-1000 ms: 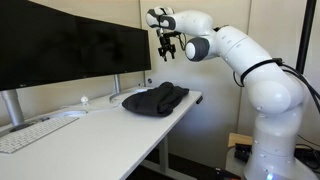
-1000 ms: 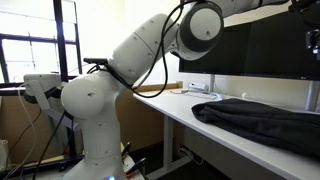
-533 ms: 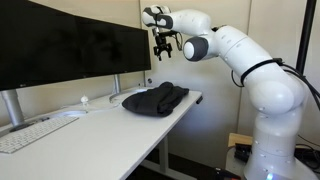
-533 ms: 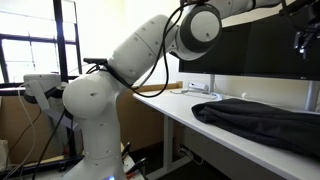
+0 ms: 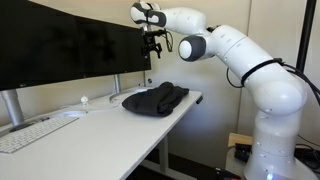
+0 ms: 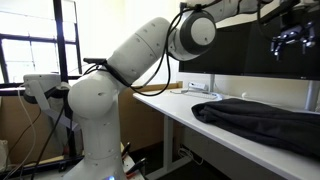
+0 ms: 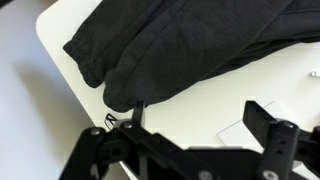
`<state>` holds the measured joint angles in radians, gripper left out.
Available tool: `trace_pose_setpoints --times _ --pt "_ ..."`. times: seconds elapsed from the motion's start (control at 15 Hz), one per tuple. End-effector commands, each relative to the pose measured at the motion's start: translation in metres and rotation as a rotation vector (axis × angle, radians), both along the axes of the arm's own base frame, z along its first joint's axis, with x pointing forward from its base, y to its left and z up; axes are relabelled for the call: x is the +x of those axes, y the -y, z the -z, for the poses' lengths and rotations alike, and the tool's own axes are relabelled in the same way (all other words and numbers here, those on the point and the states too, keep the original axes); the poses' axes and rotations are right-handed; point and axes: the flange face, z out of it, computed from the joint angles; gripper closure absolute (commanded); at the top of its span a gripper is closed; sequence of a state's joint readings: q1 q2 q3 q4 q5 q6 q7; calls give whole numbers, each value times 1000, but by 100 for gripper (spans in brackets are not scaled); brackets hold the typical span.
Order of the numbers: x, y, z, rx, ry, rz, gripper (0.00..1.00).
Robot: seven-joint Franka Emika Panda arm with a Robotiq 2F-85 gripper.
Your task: Fold the trouser
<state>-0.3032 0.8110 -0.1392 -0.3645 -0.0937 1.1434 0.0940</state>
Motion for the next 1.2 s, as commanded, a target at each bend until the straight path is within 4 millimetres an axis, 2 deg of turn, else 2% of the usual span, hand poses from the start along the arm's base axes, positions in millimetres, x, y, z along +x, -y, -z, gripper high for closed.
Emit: trace_pose_setpoints --times 0.0,0.2,0.4,0.87,1.13 --pt "14 -42 -16 19 88 36 0" --pt "26 -83 -31 6 156 30 0" --pt "29 -123 -42 2 172 0 0" --pt "9 -209 -71 26 115 -121 0" --pt "-14 -244 -92 44 81 -147 0"
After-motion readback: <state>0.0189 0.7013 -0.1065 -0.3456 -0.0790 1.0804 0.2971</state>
